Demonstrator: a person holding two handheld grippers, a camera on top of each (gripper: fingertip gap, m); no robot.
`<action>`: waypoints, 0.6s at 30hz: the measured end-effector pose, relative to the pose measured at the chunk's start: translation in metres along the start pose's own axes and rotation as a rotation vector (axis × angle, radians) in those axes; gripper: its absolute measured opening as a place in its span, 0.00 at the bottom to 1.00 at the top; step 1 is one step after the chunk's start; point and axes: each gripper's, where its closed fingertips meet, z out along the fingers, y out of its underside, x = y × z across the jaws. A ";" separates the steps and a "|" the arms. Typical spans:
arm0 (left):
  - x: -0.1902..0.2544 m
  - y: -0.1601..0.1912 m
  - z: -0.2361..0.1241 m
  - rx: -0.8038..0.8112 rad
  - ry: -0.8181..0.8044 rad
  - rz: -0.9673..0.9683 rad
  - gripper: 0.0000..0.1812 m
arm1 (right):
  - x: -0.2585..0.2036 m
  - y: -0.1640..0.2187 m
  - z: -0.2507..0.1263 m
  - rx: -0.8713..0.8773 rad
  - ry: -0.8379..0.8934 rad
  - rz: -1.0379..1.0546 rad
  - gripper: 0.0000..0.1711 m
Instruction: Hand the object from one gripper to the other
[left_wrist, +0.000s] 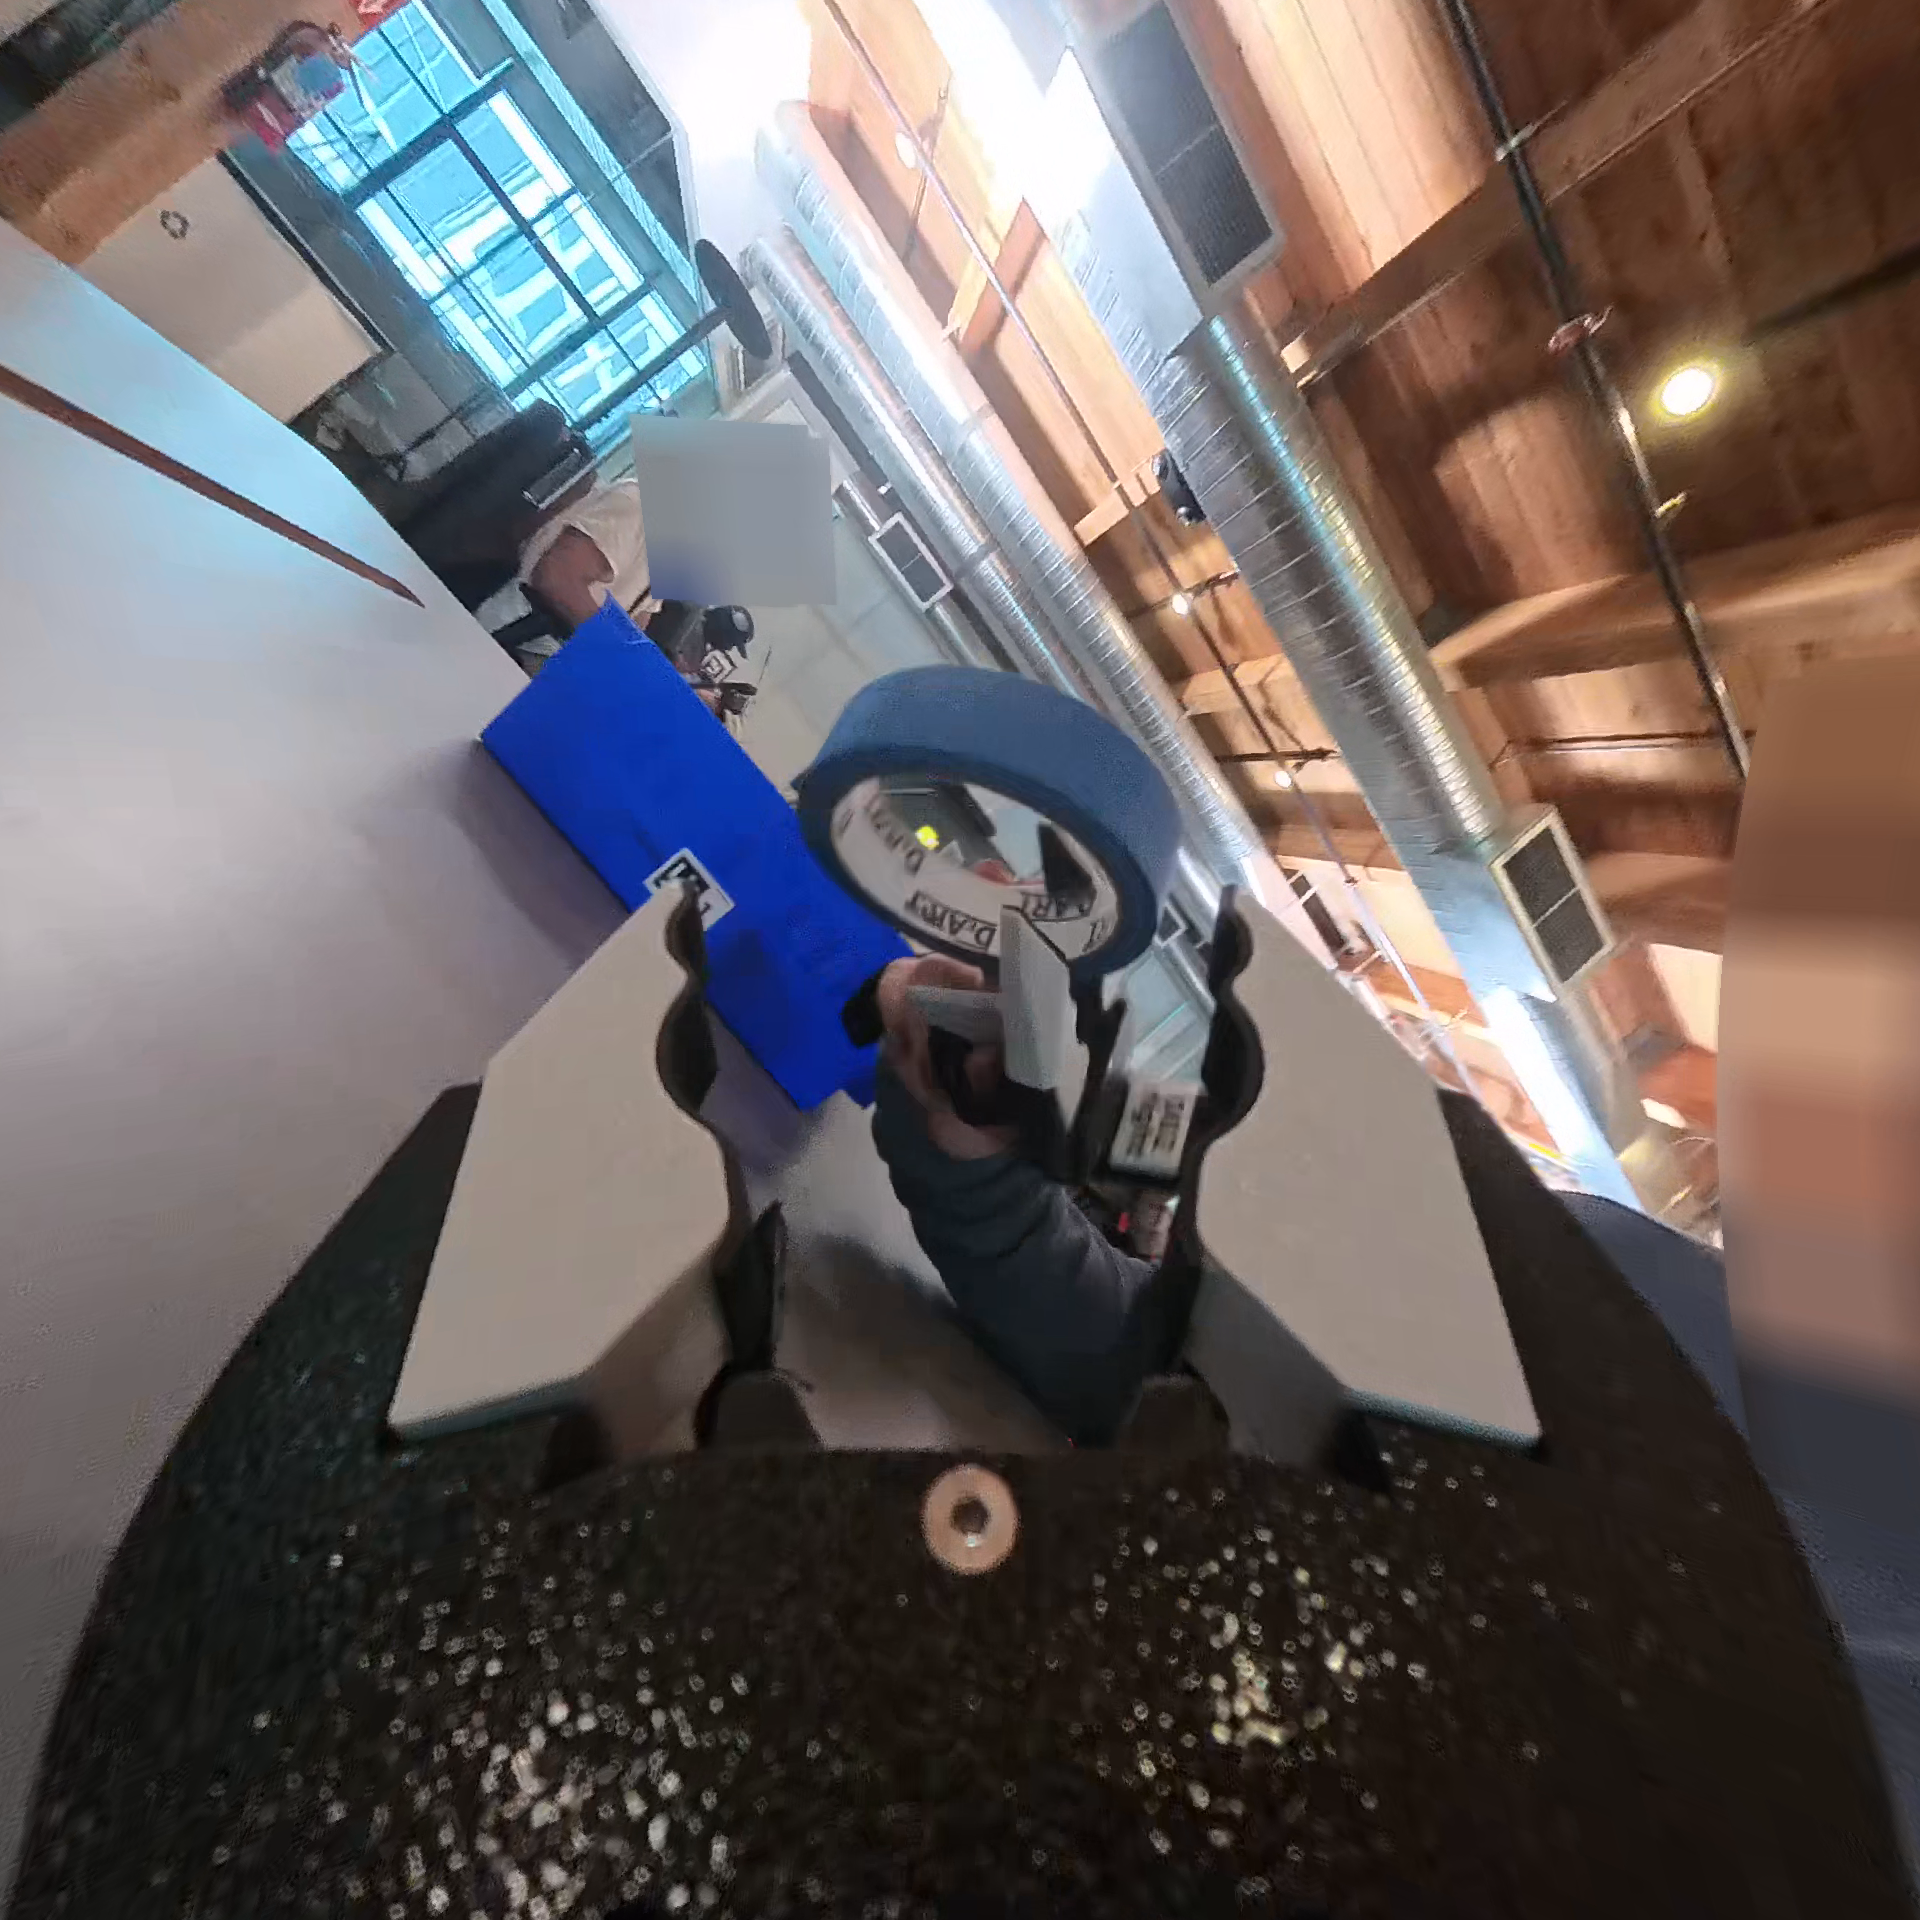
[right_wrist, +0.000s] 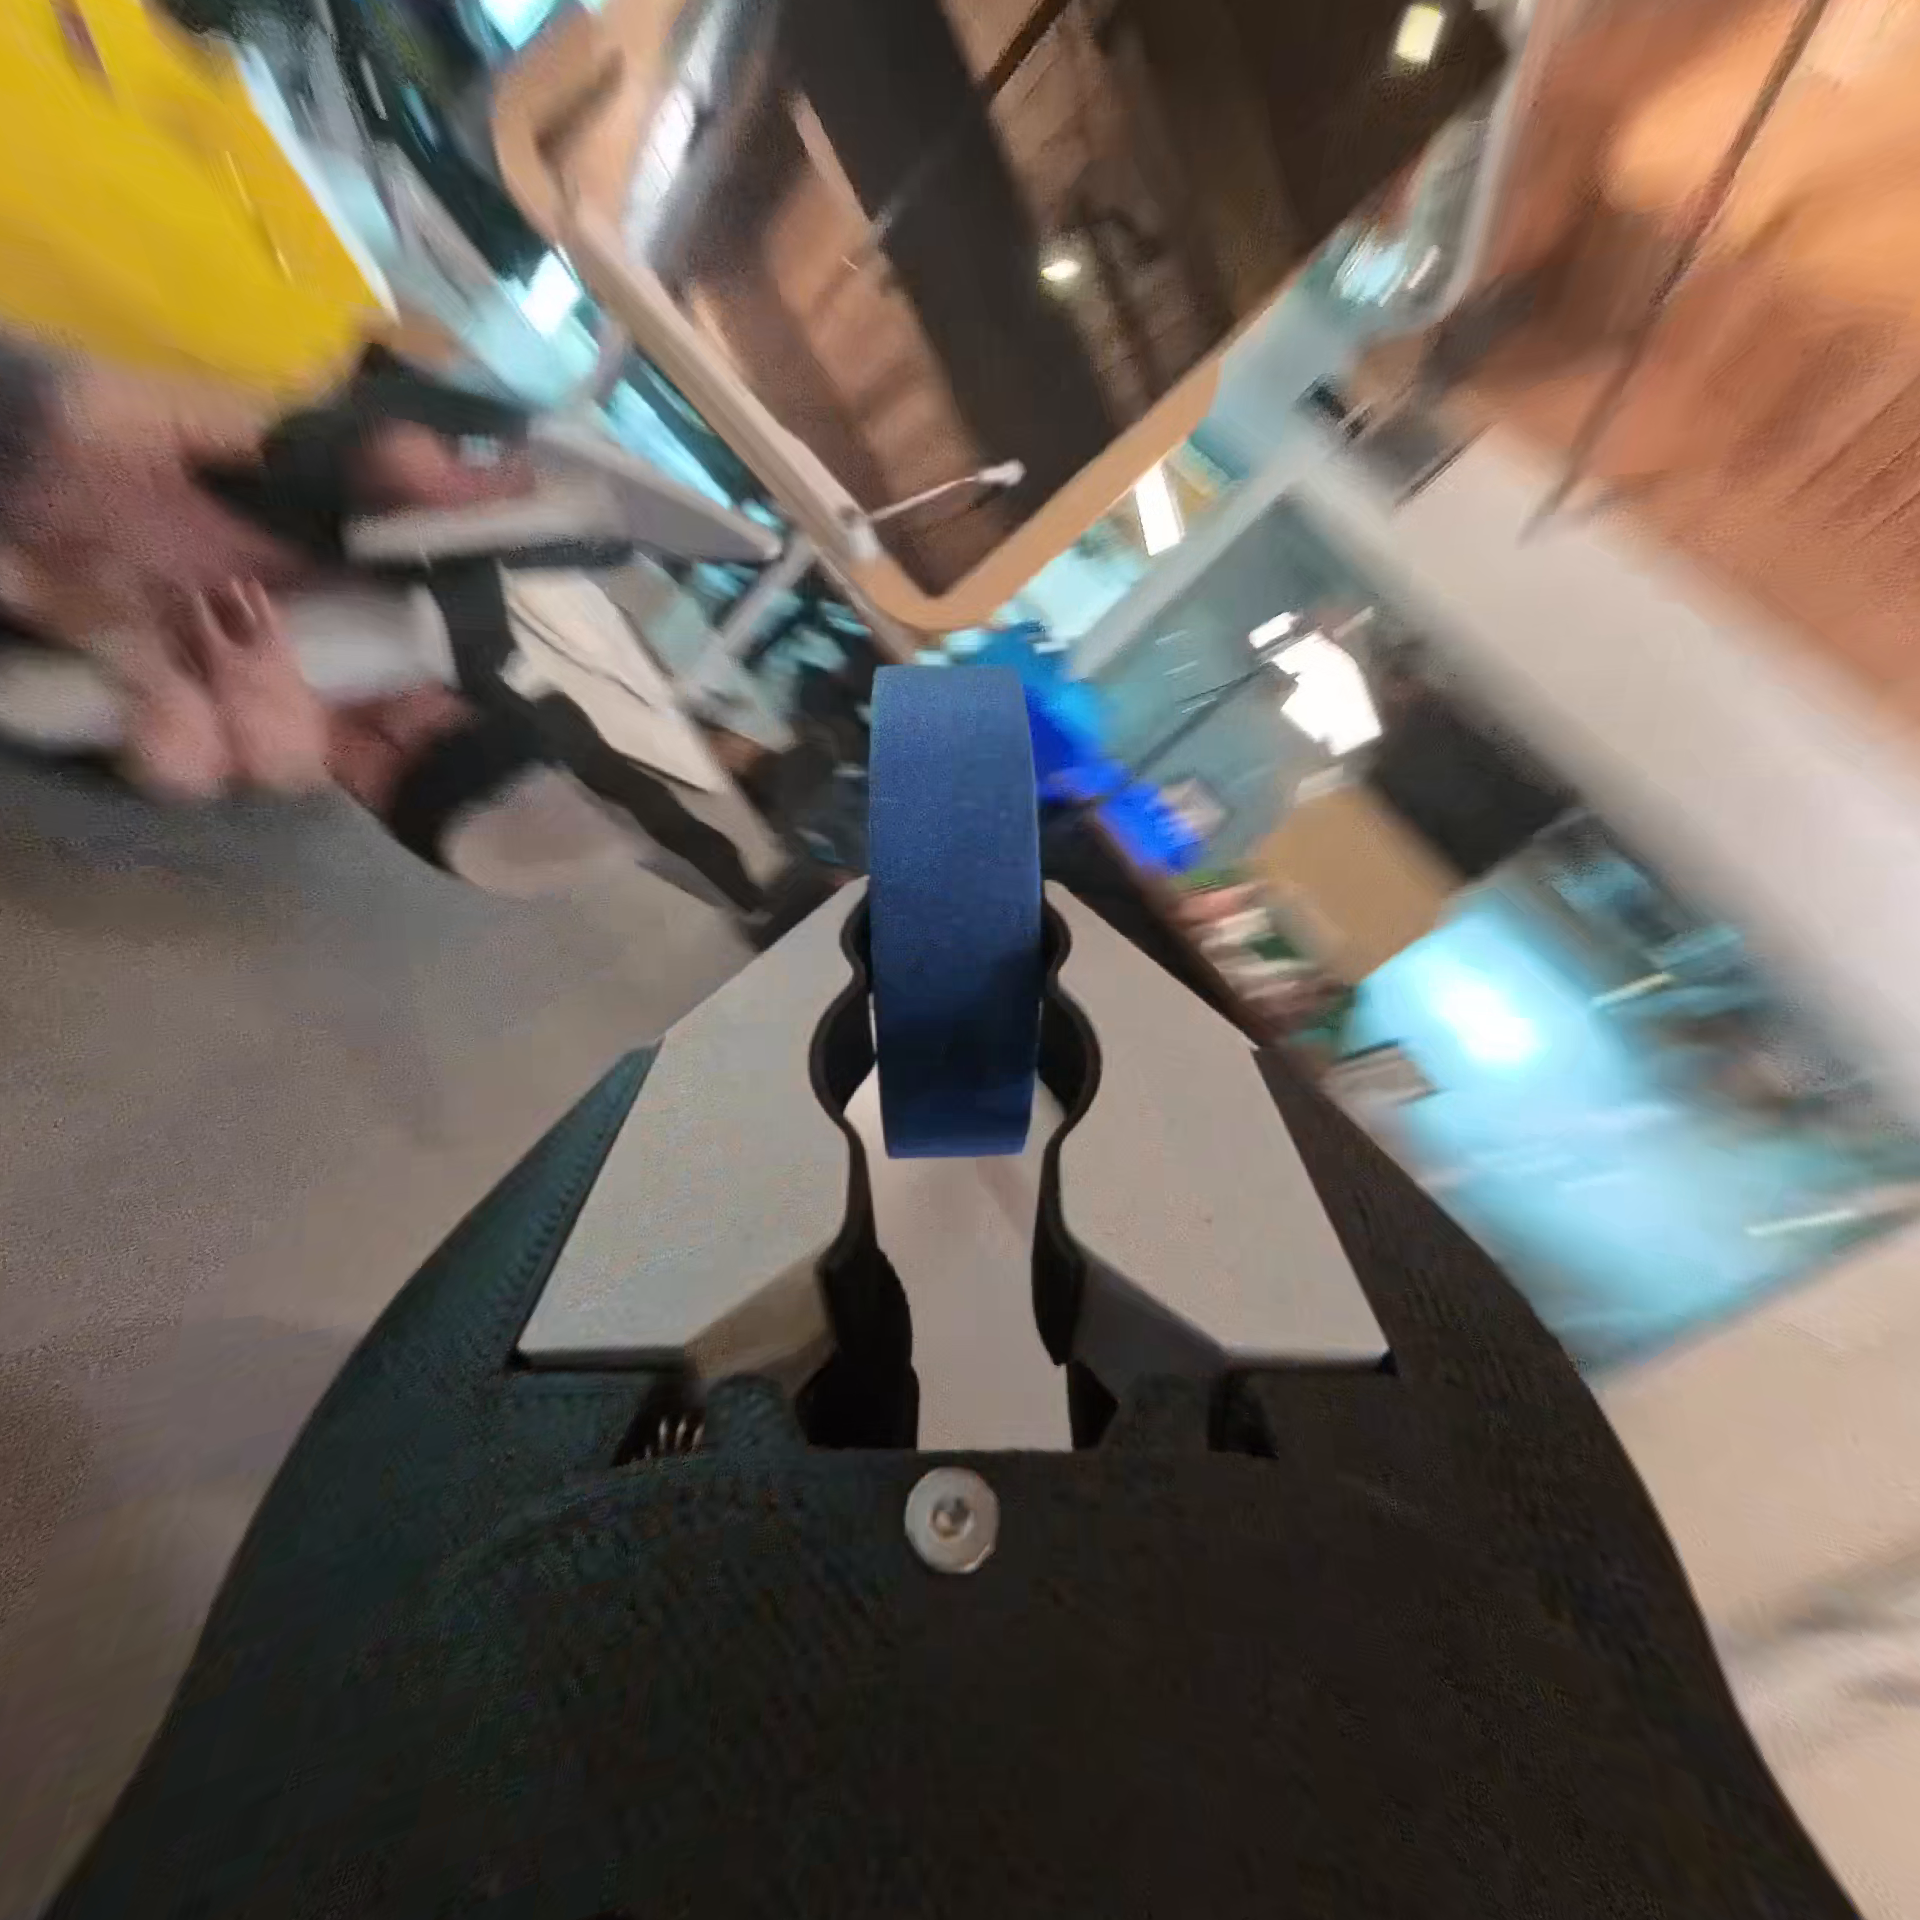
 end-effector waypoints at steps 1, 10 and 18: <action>0.000 0.001 0.000 -0.005 0.007 -0.017 0.51 | -0.001 -0.004 -0.001 -0.014 0.058 -0.231 0.15; 0.003 0.021 0.008 -0.111 0.029 -0.046 0.17 | -0.052 -0.007 0.004 -0.014 0.025 -0.986 0.15; 0.033 0.023 0.011 -0.101 0.102 0.280 0.15 | -0.032 -0.009 -0.001 0.041 -0.164 0.011 0.64</action>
